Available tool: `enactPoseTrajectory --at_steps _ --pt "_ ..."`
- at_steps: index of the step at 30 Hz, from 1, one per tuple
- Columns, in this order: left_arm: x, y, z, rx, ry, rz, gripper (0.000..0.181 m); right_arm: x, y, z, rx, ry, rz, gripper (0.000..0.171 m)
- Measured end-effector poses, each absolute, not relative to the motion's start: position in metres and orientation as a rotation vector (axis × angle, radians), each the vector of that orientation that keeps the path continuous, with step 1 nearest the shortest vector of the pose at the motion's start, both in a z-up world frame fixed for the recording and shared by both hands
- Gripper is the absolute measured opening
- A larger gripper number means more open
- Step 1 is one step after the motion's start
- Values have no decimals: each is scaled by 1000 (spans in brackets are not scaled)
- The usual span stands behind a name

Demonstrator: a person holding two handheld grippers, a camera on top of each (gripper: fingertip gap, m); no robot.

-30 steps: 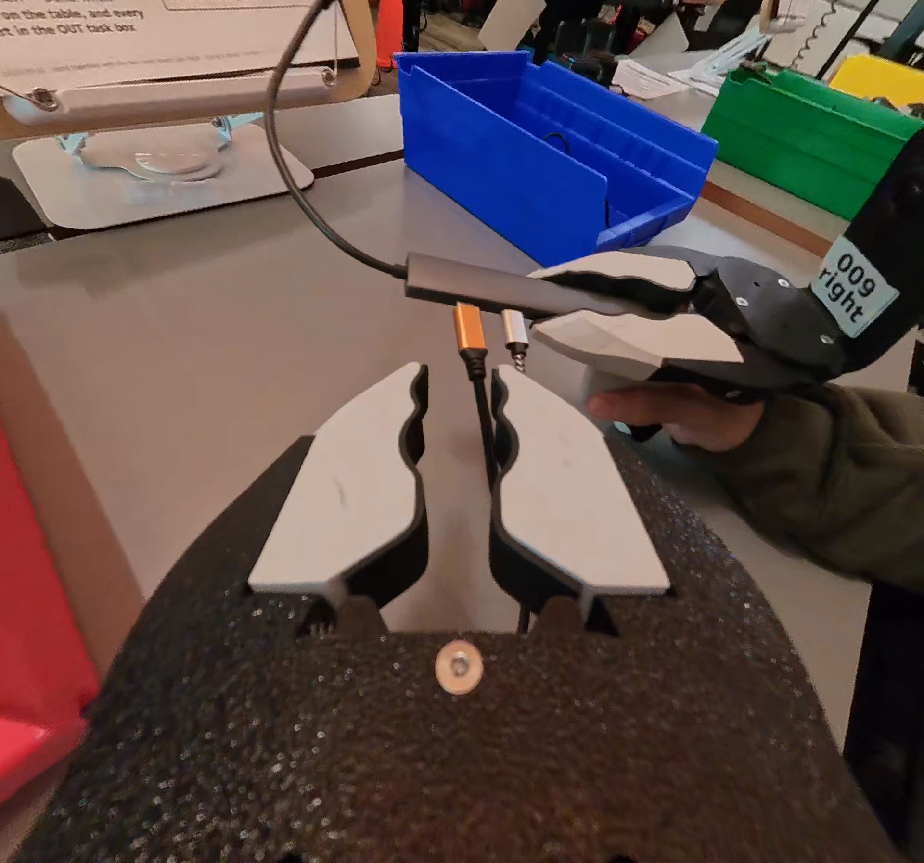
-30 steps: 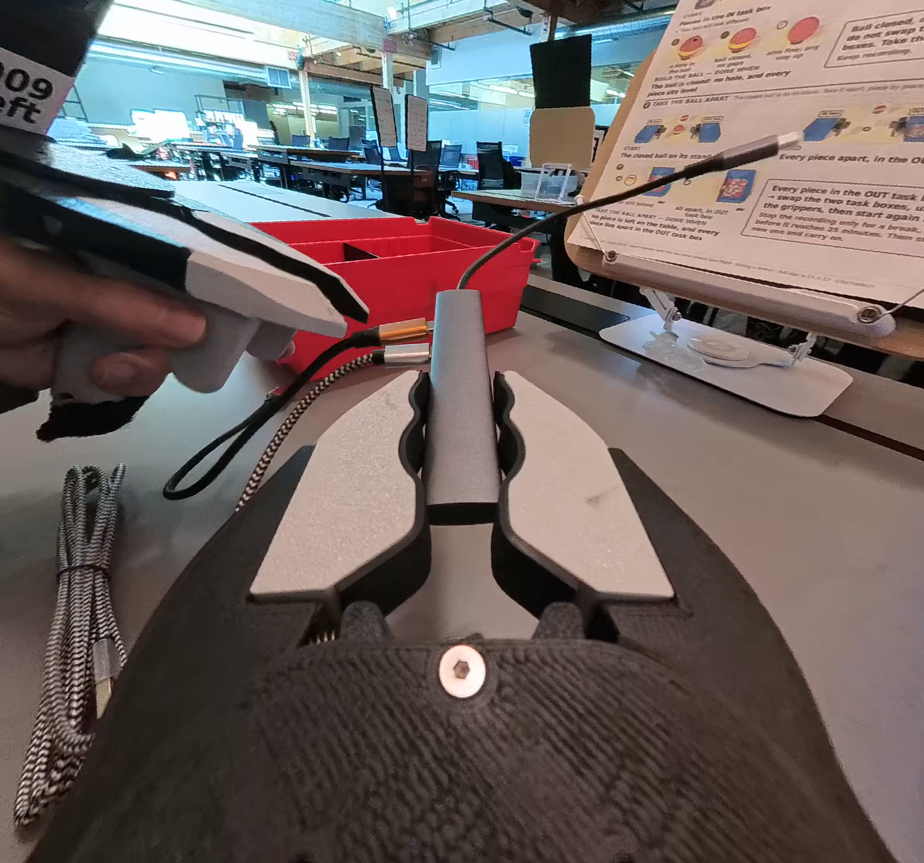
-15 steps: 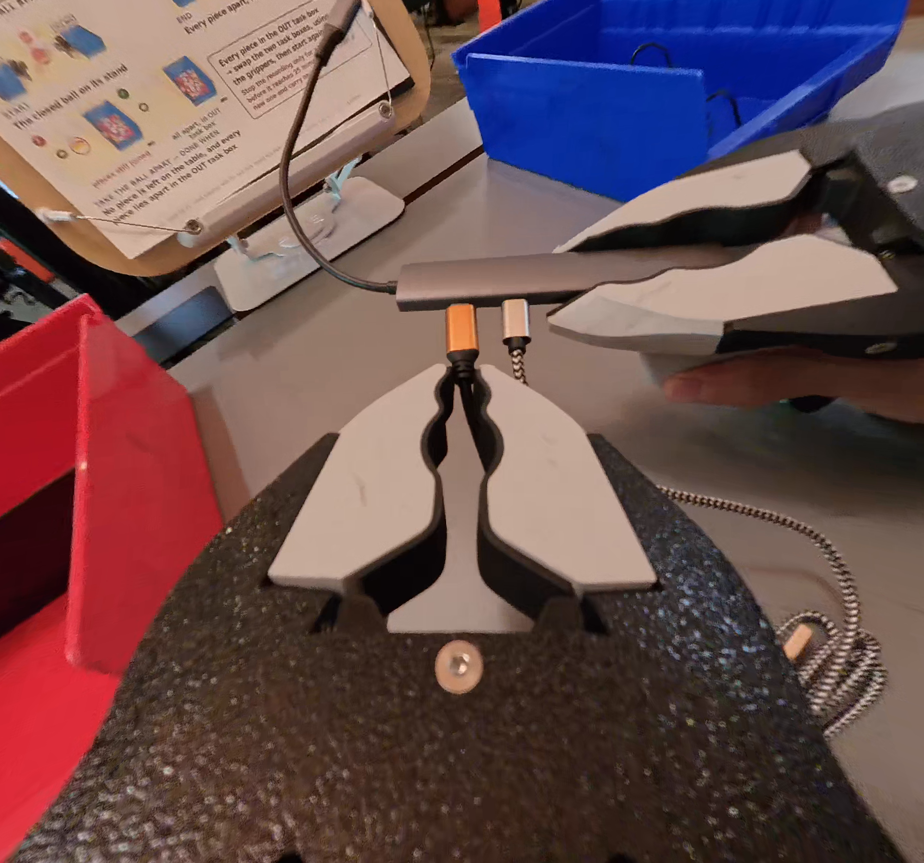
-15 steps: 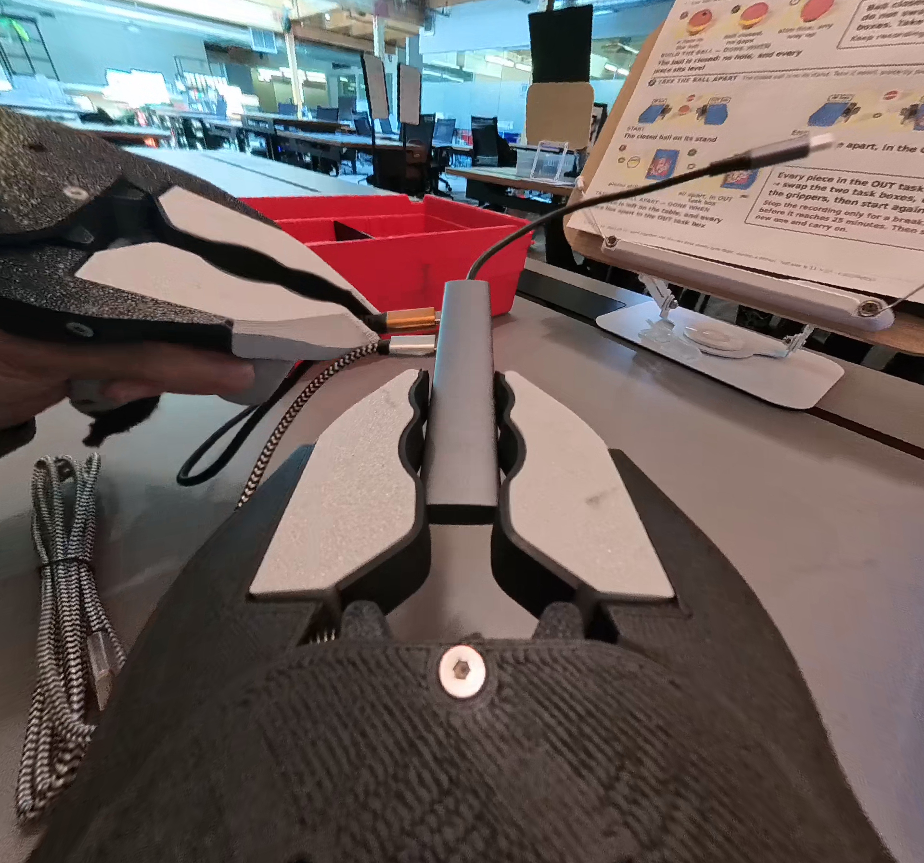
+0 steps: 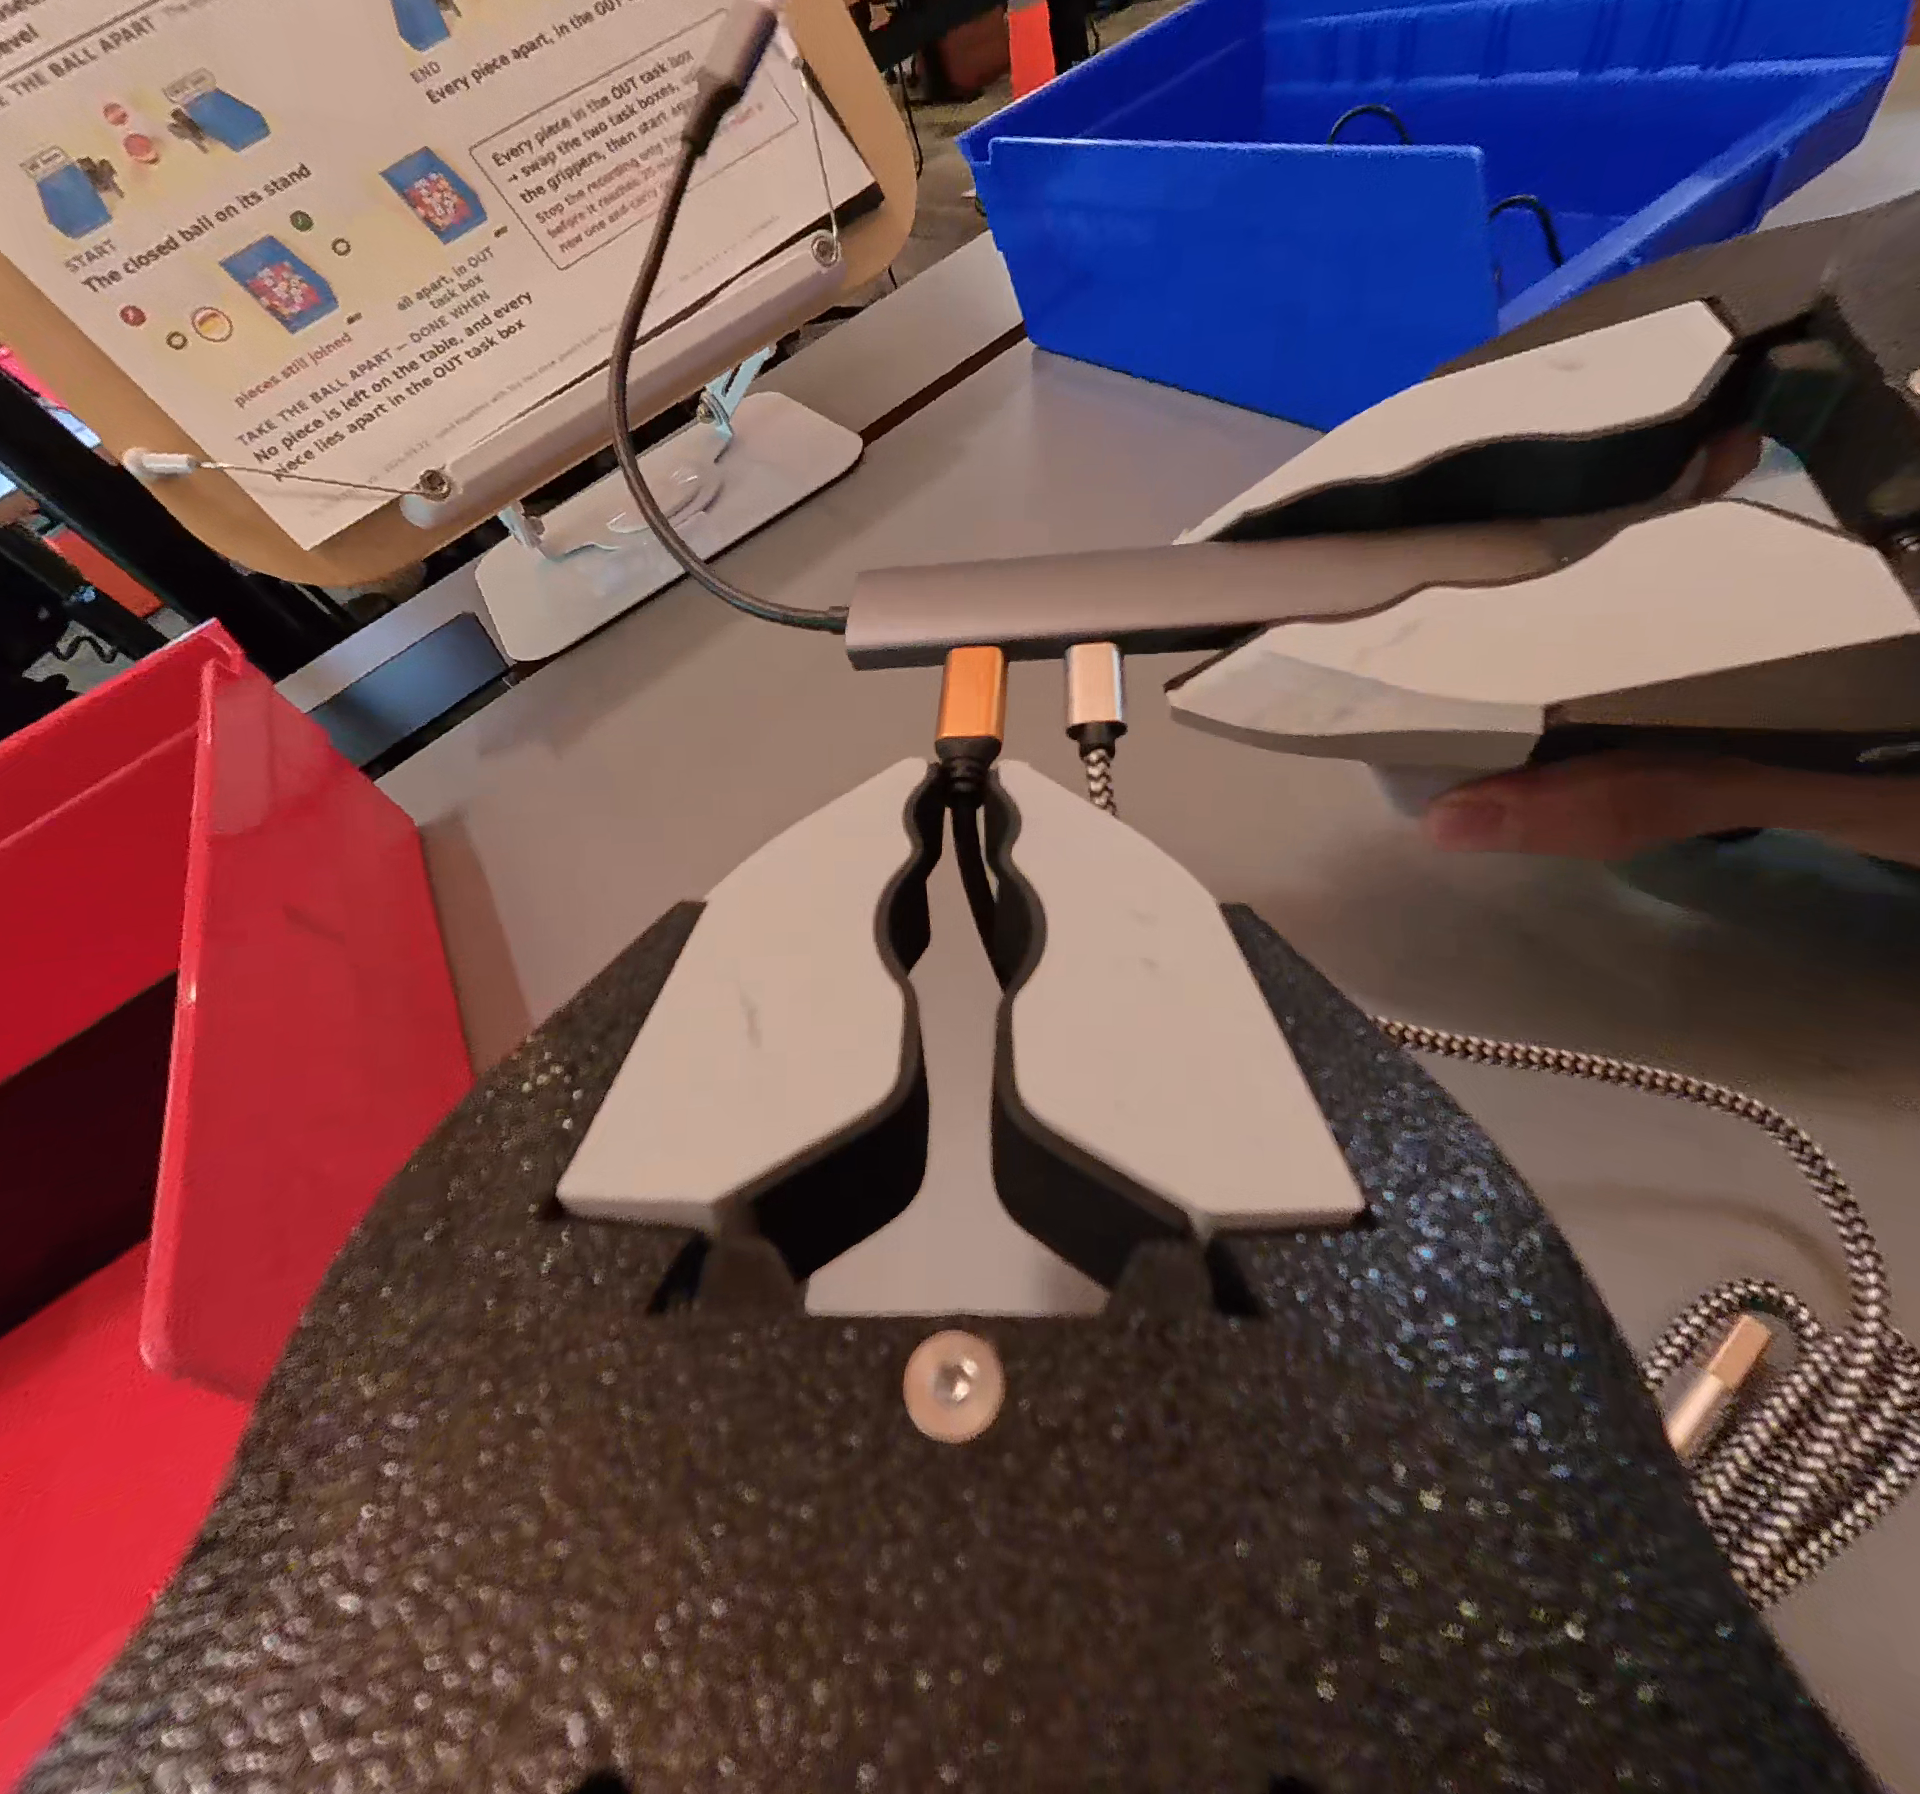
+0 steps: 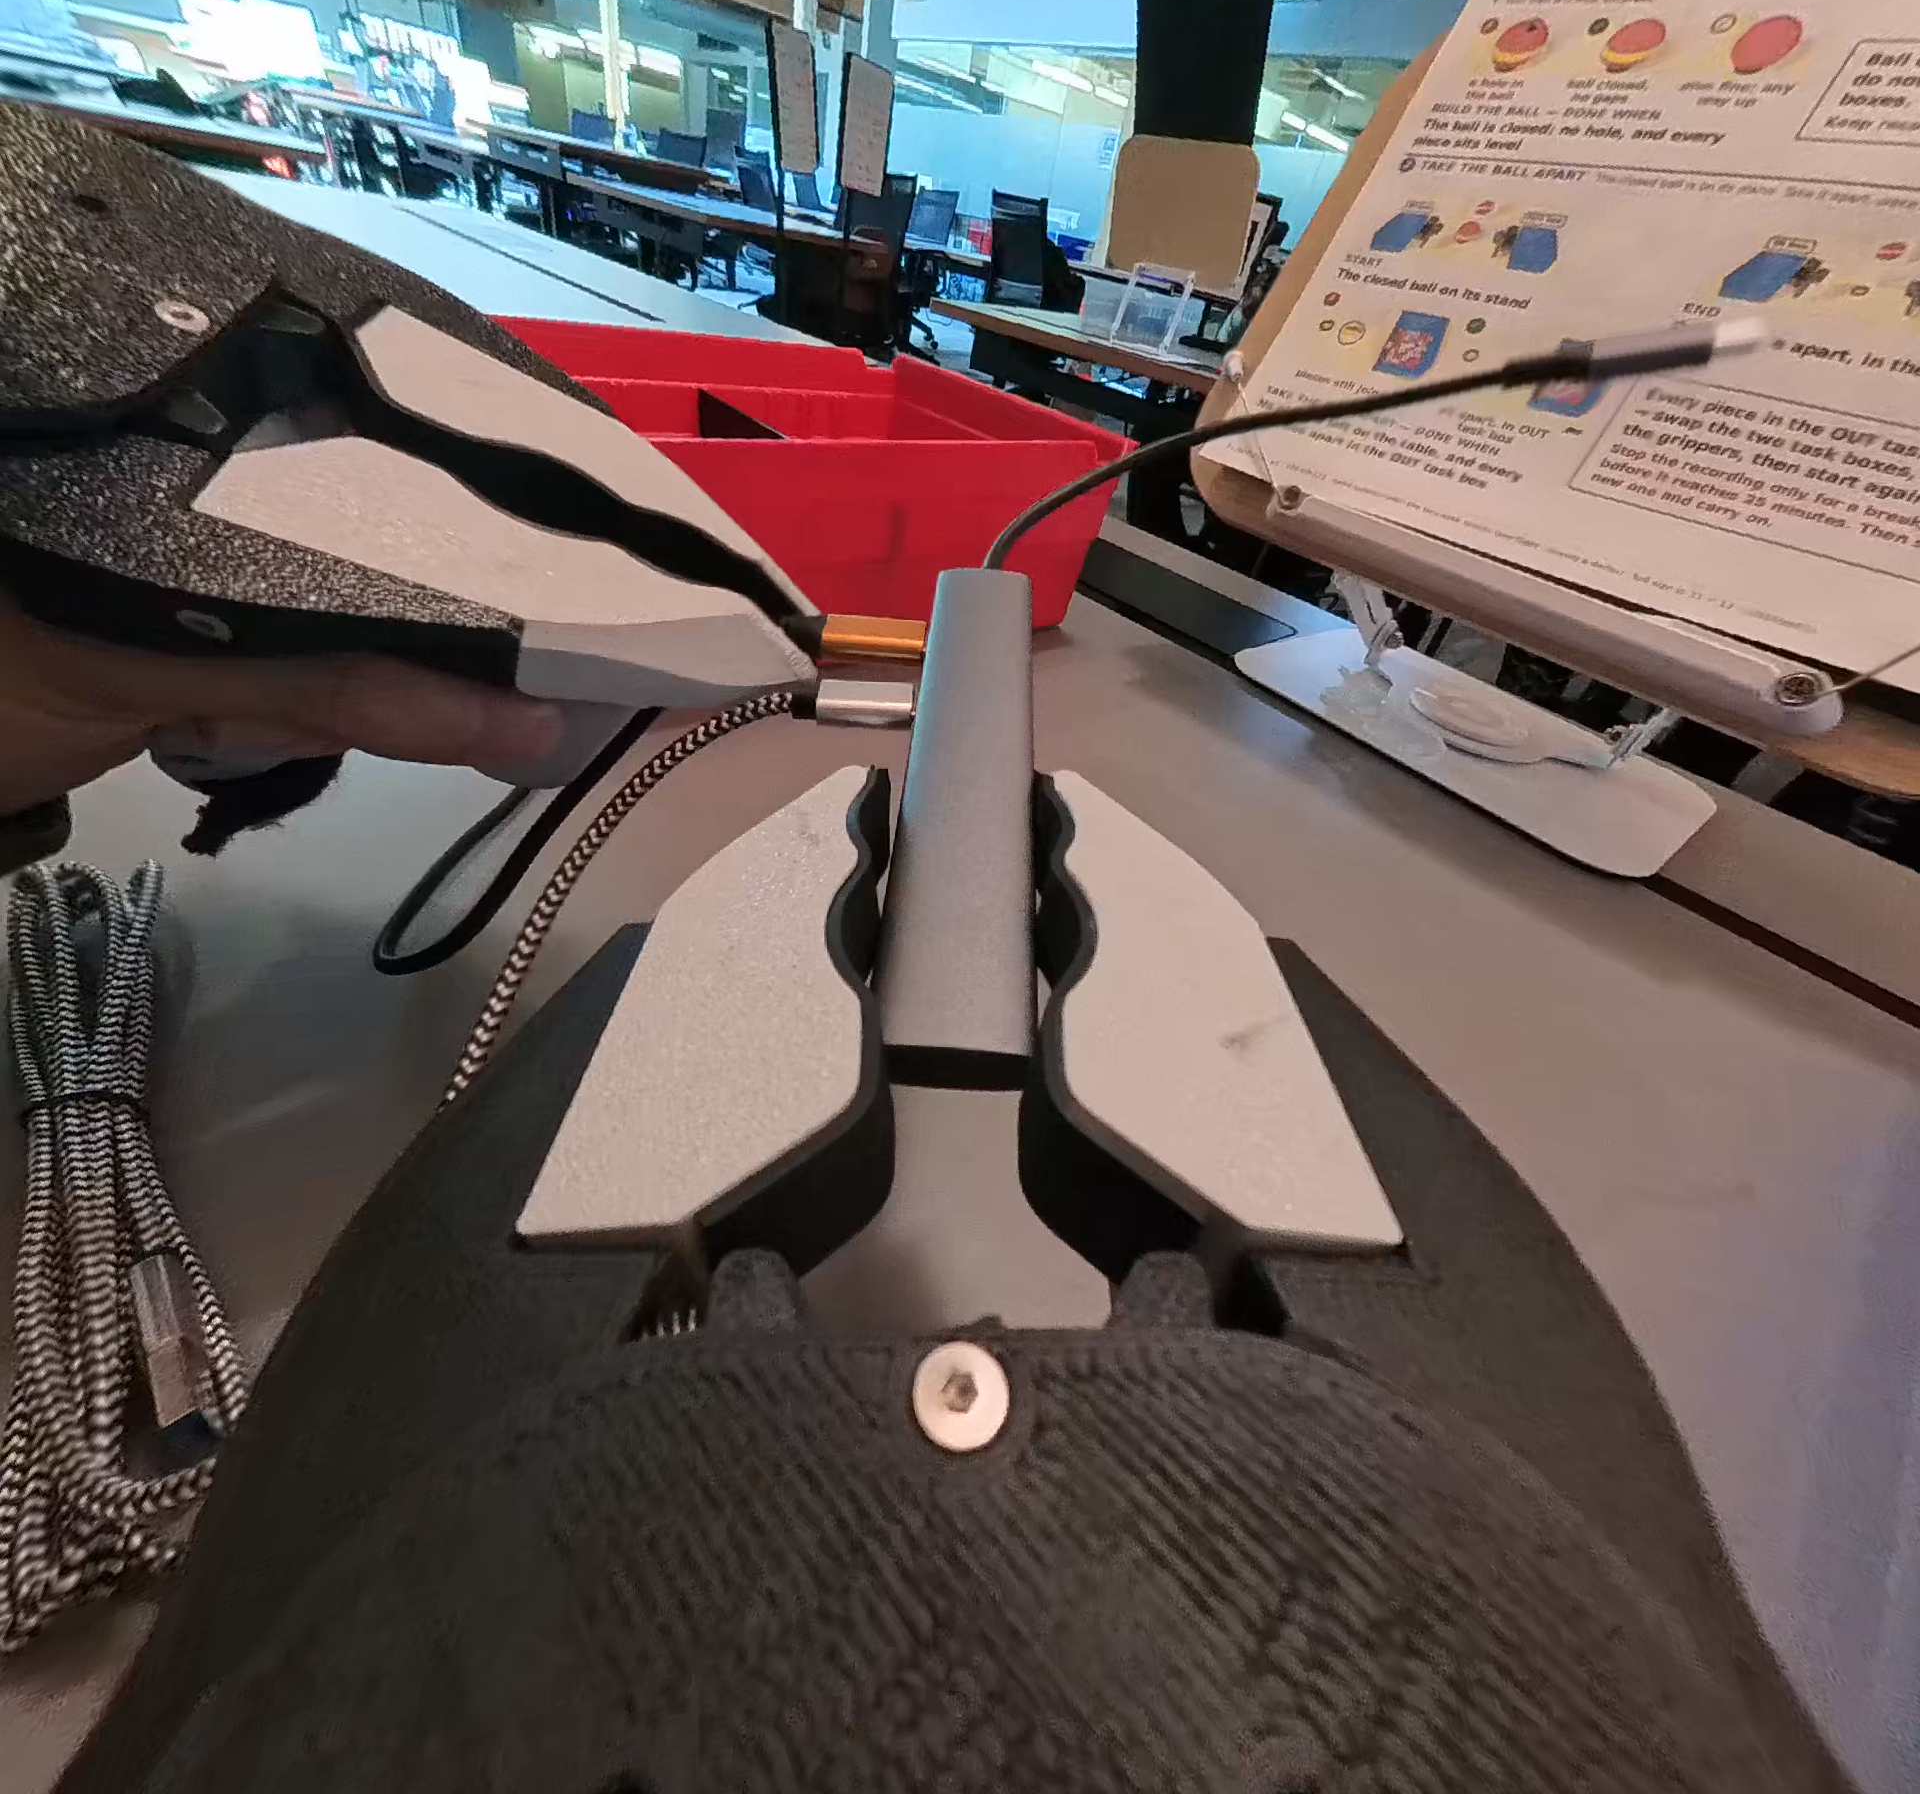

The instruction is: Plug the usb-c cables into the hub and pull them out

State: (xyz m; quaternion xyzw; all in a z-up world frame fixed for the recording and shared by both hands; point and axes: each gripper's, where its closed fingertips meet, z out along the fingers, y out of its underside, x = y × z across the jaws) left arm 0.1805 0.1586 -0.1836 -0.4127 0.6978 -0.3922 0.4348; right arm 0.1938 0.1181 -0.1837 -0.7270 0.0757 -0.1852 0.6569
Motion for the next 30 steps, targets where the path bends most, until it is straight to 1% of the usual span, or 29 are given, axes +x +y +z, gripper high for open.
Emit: enactPoseTrajectory --at_steps 6,8,10,14,16,19,23,26,30 --pt "181 150 -176 -1051 1729 -1090 7 198 114 -179 -1605 208 -329 26" --pt "177 145 -167 -1048 1740 -1148 19 200 110 -176 -1574 229 -304 26" --pt "172 153 -150 -1070 1700 -1163 26 205 106 -175 -1566 245 -312 25" --pt "155 183 -127 -1117 1669 -1137 30 211 94 -175 -1593 225 -388 25" --pt "147 195 -128 -1151 1708 -1124 34 215 86 -166 -1574 234 -412 25" --pt "143 208 -130 -1200 1699 -1131 34 221 77 -158 -1569 258 -413 25" --pt "138 197 -148 -1213 1858 -1144 36 229 65 -152 -1579 279 -448 25" --pt "141 200 -155 -1198 1863 -1039 35 236 54 -125 -1534 301 -434 25" --pt "143 202 -157 -1187 1865 -1002 35 242 37 -56 -1486 259 -432 25"
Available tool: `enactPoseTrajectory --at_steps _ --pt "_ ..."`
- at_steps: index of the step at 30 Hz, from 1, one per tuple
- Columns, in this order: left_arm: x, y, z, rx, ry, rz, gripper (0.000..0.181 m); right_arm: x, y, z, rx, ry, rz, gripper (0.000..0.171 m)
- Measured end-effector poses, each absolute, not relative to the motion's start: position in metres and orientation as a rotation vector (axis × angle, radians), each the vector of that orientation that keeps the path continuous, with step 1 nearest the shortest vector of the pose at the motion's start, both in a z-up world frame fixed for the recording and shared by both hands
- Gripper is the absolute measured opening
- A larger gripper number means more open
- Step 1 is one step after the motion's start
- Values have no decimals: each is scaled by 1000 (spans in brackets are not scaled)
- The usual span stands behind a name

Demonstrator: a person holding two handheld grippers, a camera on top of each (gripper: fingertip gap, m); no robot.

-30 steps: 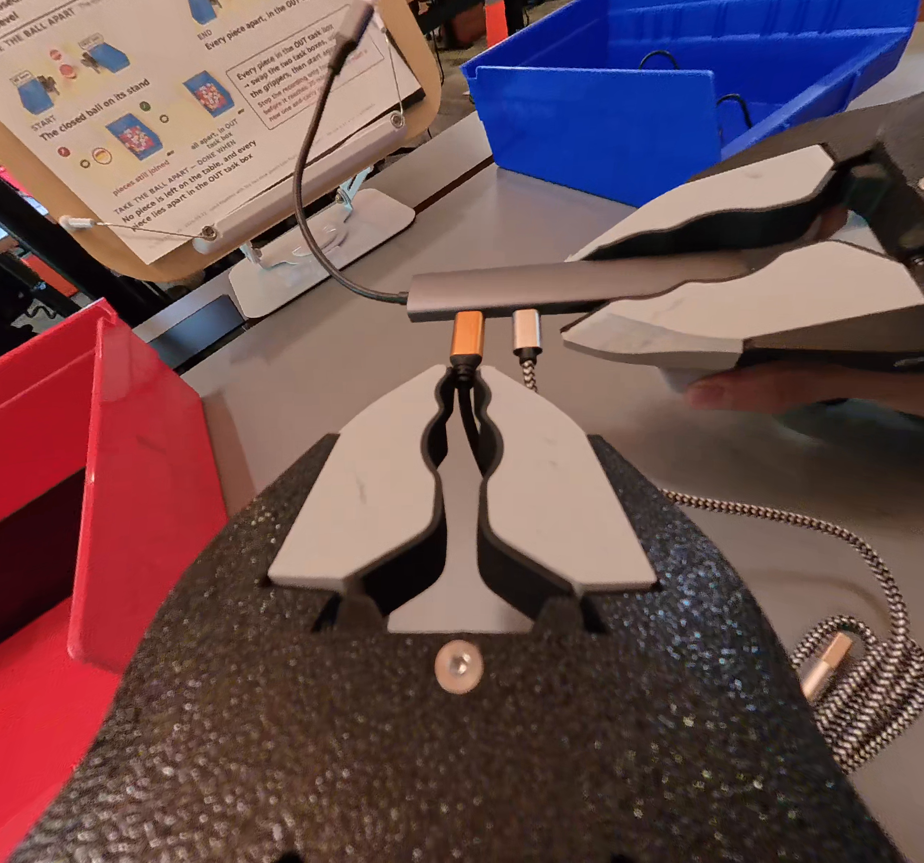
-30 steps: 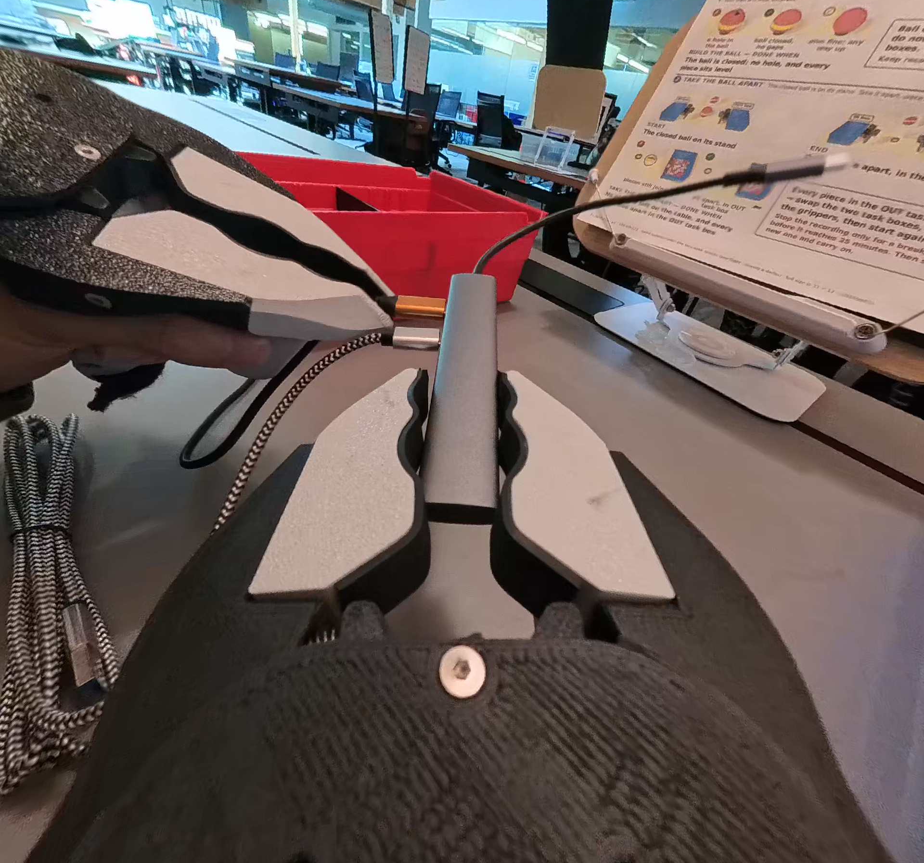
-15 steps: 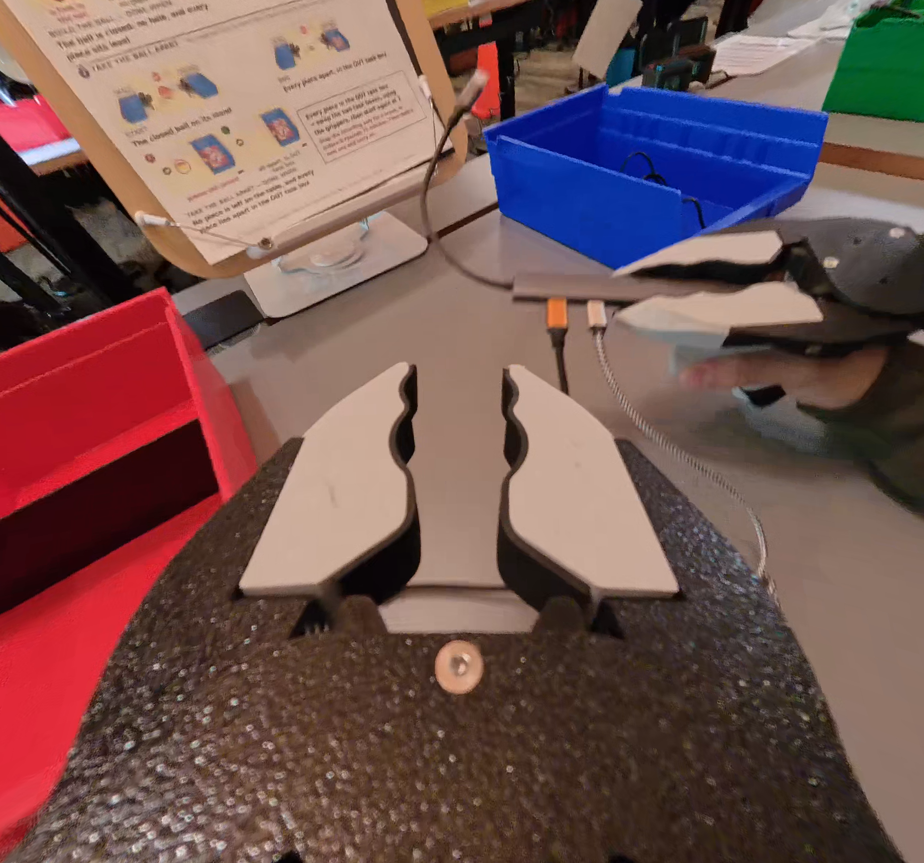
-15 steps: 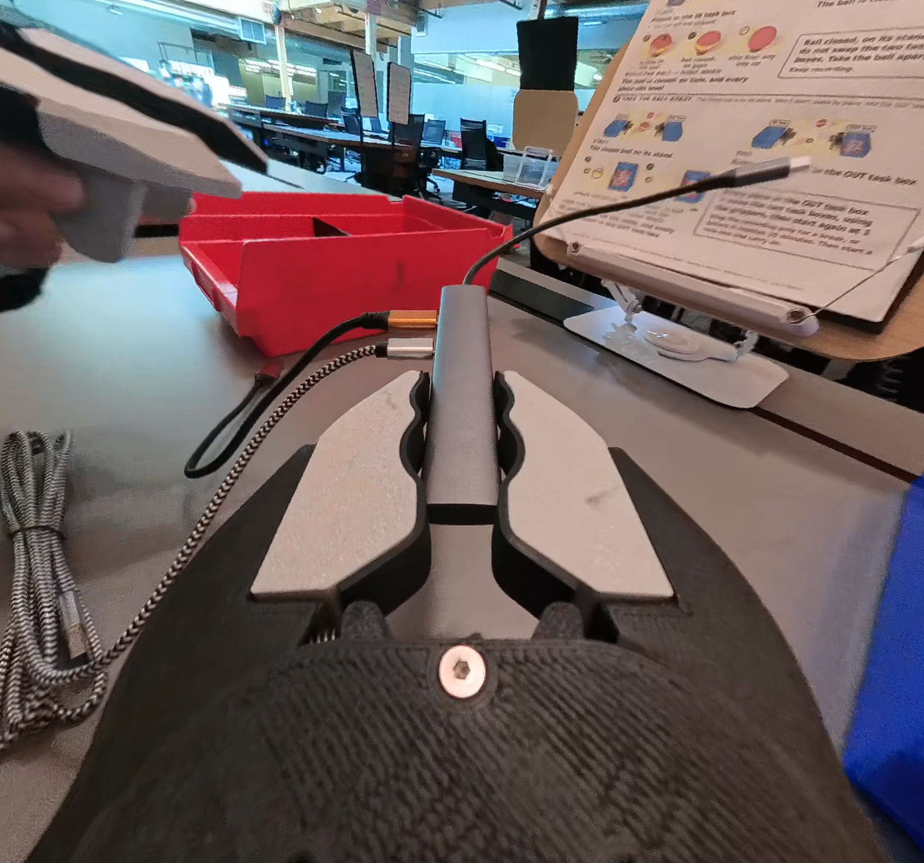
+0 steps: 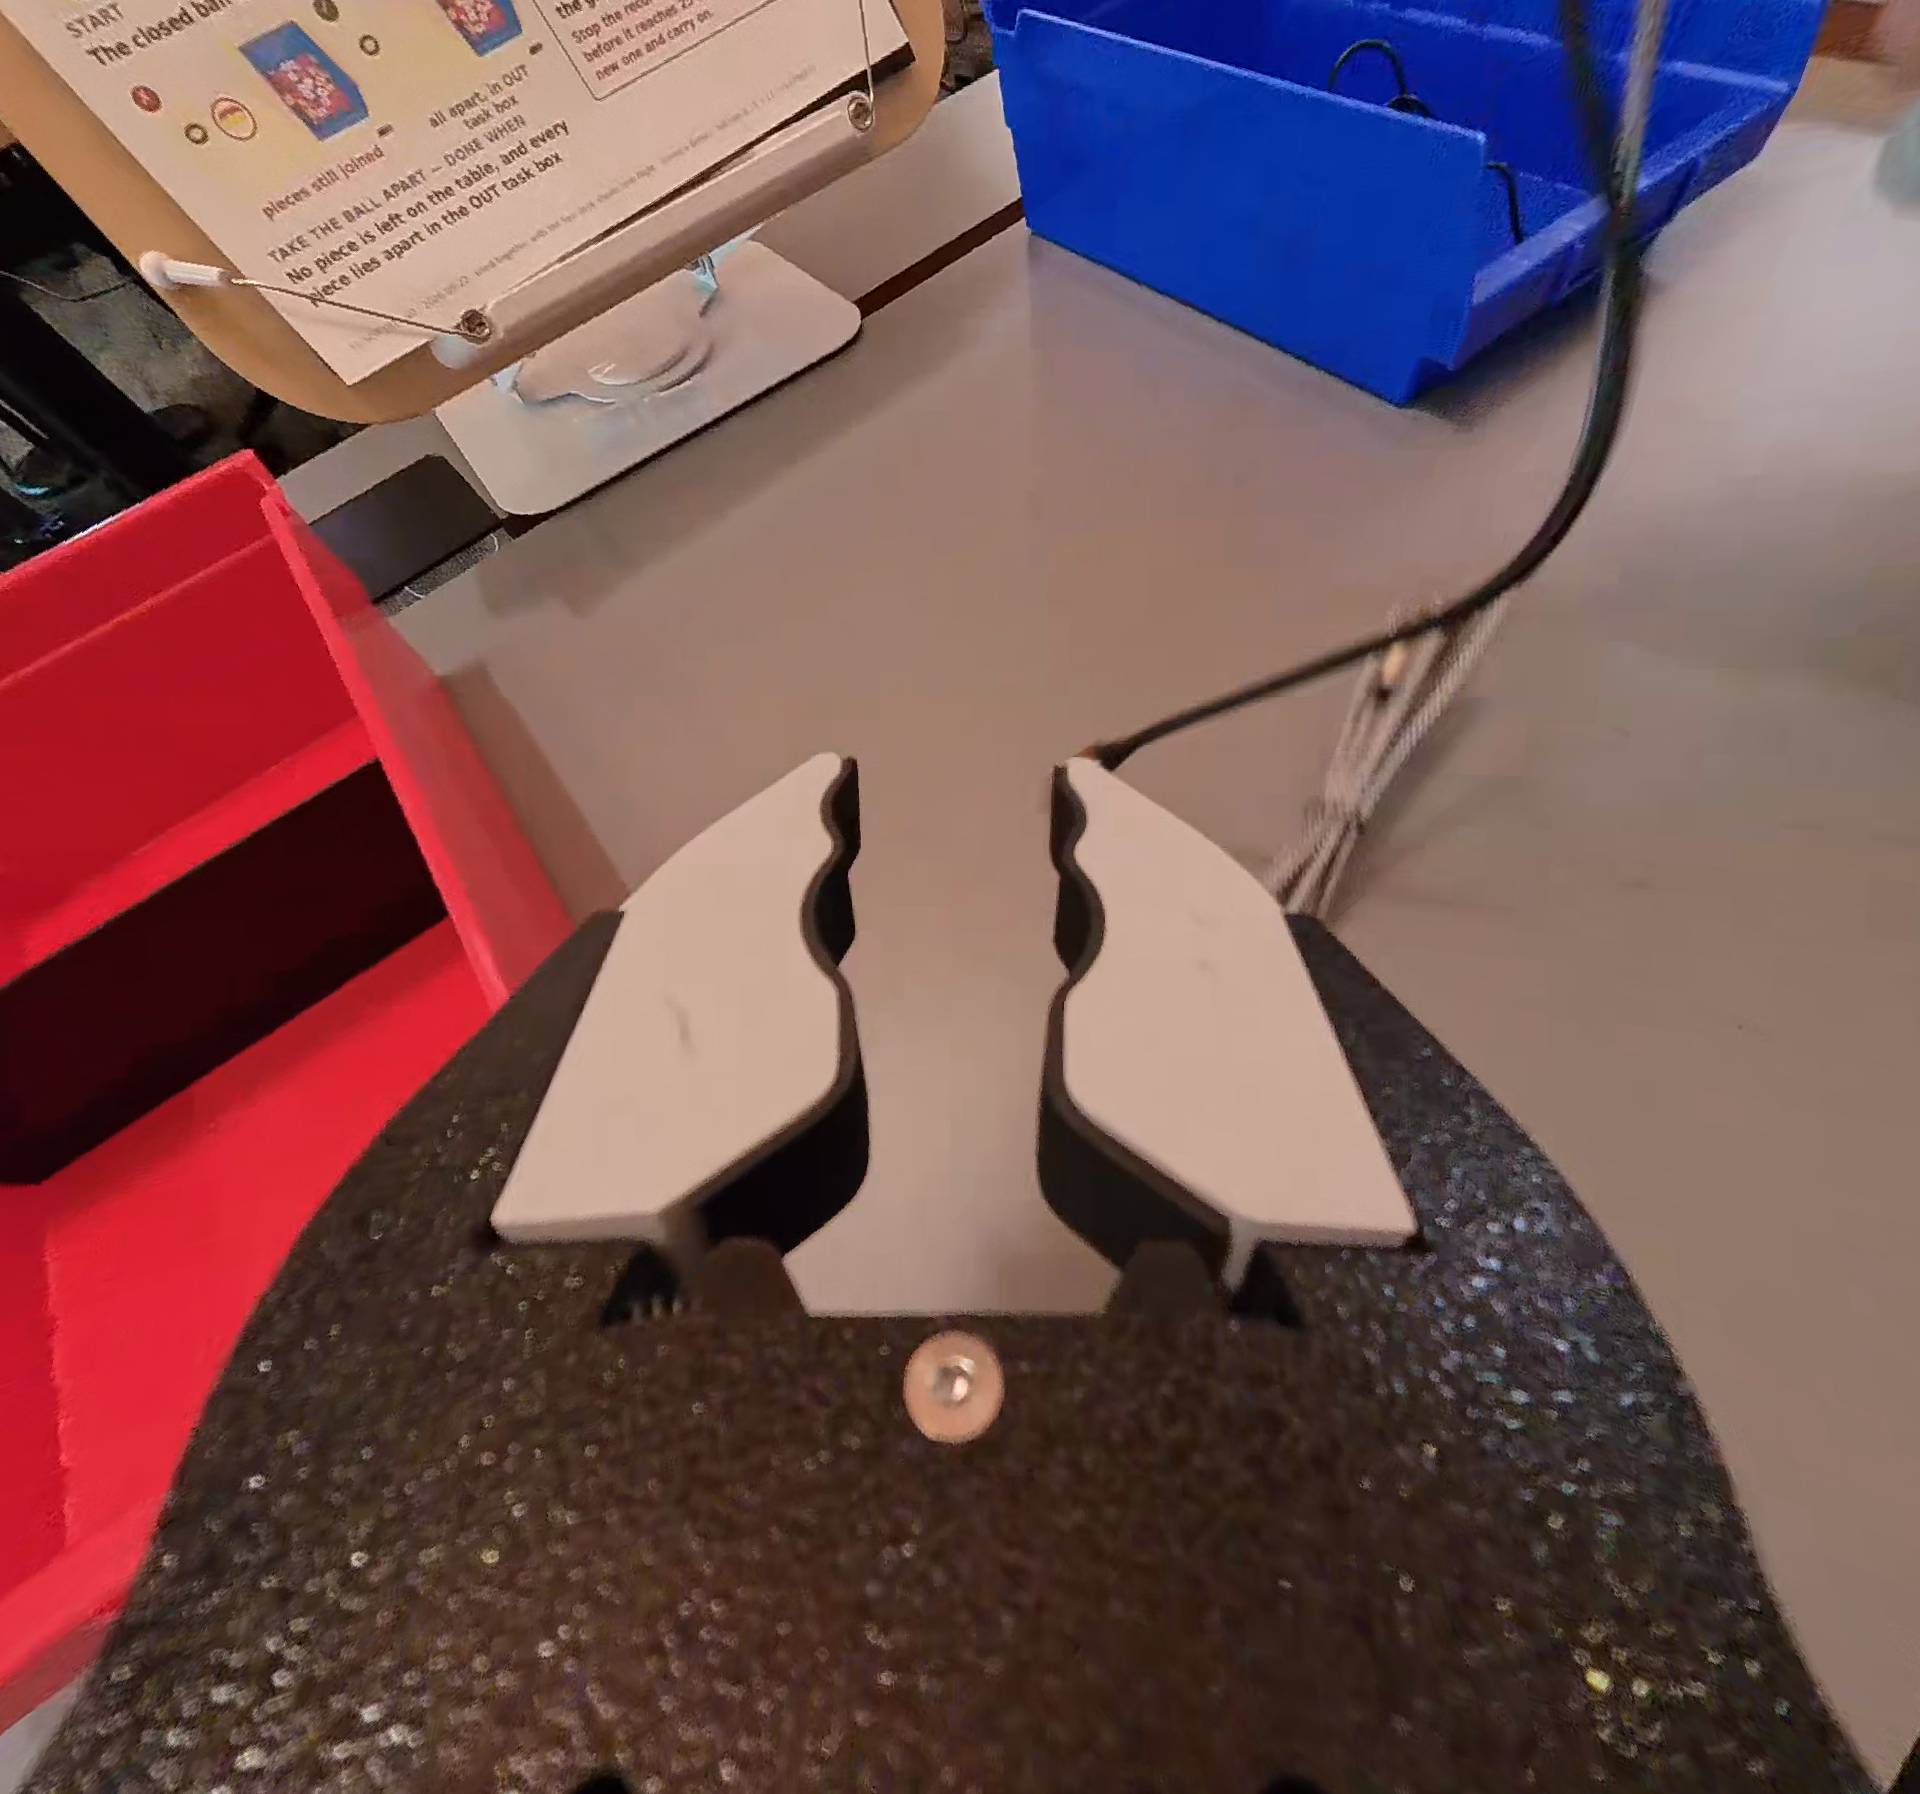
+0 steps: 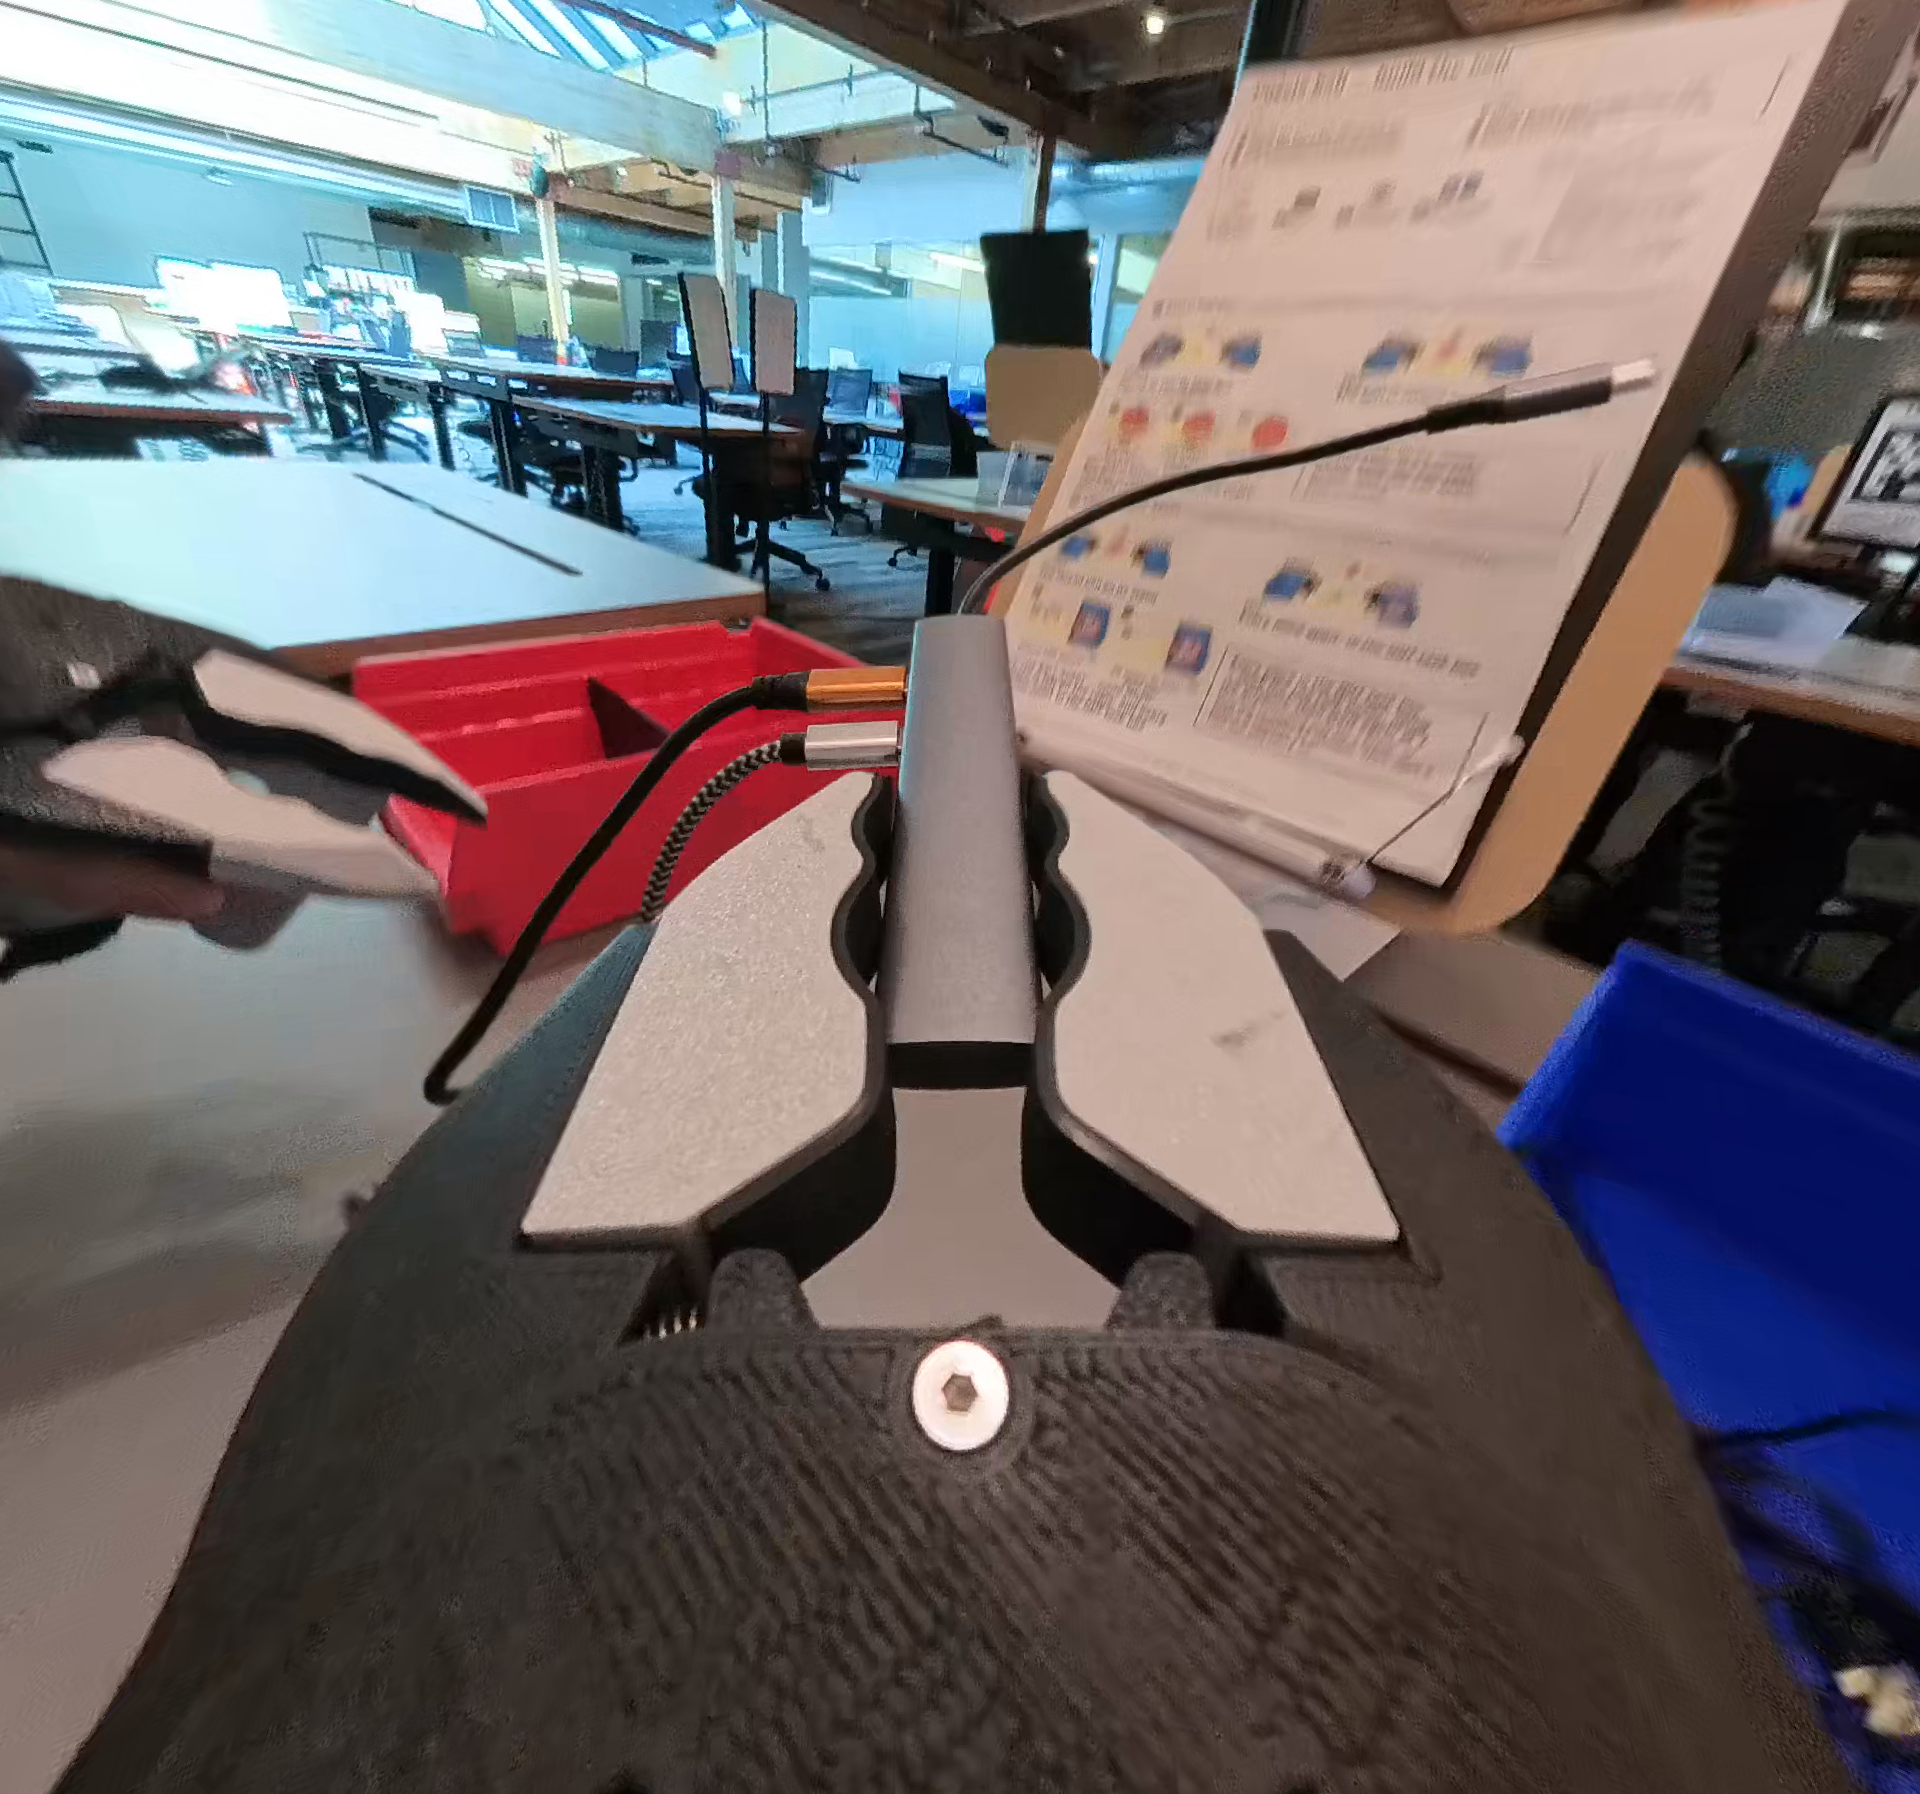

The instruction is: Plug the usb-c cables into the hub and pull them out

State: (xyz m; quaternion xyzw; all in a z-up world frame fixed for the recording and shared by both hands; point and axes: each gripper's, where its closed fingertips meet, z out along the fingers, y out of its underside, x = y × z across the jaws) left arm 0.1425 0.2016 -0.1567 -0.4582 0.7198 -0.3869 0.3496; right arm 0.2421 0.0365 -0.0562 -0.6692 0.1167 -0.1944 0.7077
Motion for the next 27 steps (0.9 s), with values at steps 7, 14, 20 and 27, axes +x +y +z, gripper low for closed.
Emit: enactPoseTrajectory --at_steps 7,14,20,27 --pt "144 207 -163 -1239 1860 -1042 34 292 -24 88 -1460 244 -805 25" --pt "145 203 -167 -1240 1882 -1051 34 404 -107 157 -1478 403 -1255 25" --pt "147 198 -174 -1228 1911 -1036 33 465 -132 84 -1653 606 -1312 25" --pt "149 199 -181 -1247 1927 -1043 33 465 -113 -42 -1992 616 -1073 26"
